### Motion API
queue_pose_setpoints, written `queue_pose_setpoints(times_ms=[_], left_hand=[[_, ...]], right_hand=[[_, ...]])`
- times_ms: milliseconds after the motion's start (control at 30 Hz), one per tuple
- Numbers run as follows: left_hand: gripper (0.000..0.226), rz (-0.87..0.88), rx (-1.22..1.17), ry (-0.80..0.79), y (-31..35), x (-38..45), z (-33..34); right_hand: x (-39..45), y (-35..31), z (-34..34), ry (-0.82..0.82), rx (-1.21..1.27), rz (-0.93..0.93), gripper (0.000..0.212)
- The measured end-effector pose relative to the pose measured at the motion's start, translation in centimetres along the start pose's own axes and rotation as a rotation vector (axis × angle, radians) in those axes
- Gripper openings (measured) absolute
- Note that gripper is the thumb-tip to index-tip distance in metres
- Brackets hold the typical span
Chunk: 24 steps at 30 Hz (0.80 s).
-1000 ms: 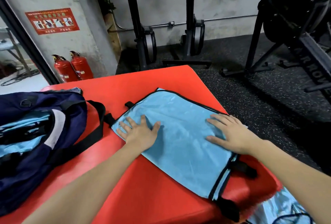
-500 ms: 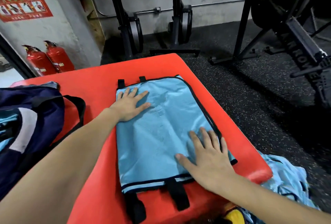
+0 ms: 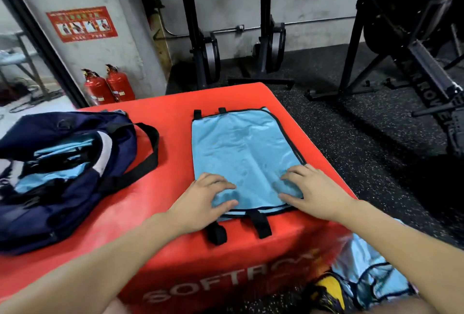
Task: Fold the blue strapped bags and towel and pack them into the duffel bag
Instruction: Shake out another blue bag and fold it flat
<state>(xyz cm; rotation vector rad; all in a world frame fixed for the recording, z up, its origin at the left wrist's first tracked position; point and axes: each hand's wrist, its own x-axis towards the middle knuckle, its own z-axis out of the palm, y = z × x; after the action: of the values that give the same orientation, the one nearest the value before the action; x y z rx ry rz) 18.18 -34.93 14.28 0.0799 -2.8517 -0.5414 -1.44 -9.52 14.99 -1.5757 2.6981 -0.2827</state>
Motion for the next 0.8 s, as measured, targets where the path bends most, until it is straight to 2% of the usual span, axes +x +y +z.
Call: queue_pose_setpoints(times_ms=[167, 267, 367, 433, 533, 700, 800], left_hand=[[0.082, -0.088, -0.019, -0.07, 0.8, -2.8, -0.5], [0.097, -0.148, -0.064, -0.124, 1.0, -4.4, -0.9], [0.099, -0.187, -0.069, -0.153, 1.2, -5.9, -1.3], [0.092, -0.2, -0.068, -0.132, 1.6, -6.9, -1.3], [0.069, -0.202, -0.061, -0.116, 2.7, -8.2, -1.1], [0.056, -0.168, -0.06, -0.107, 3.8, -10.2, -0.8], [0.041, -0.131, -0.035, -0.094, 4.4, -10.8, -1.1]], right_hand=[[-3.1, 0.6, 0.4, -0.04, 0.055, 0.04, 0.082], [-4.8, 0.3, 0.3, -0.059, 0.107, 0.061, 0.079], [-5.9, 0.3, 0.7, -0.052, 0.131, 0.063, 0.09], [-6.5, 0.3, 0.8, -0.053, 0.136, 0.067, 0.094], [-7.2, 0.1, 0.8, -0.075, 0.104, 0.032, 0.079], [-8.2, -0.2, 0.9, -0.026, -0.018, -0.027, 0.042], [-8.9, -0.4, 0.6, -0.01, -0.064, -0.059, 0.029]])
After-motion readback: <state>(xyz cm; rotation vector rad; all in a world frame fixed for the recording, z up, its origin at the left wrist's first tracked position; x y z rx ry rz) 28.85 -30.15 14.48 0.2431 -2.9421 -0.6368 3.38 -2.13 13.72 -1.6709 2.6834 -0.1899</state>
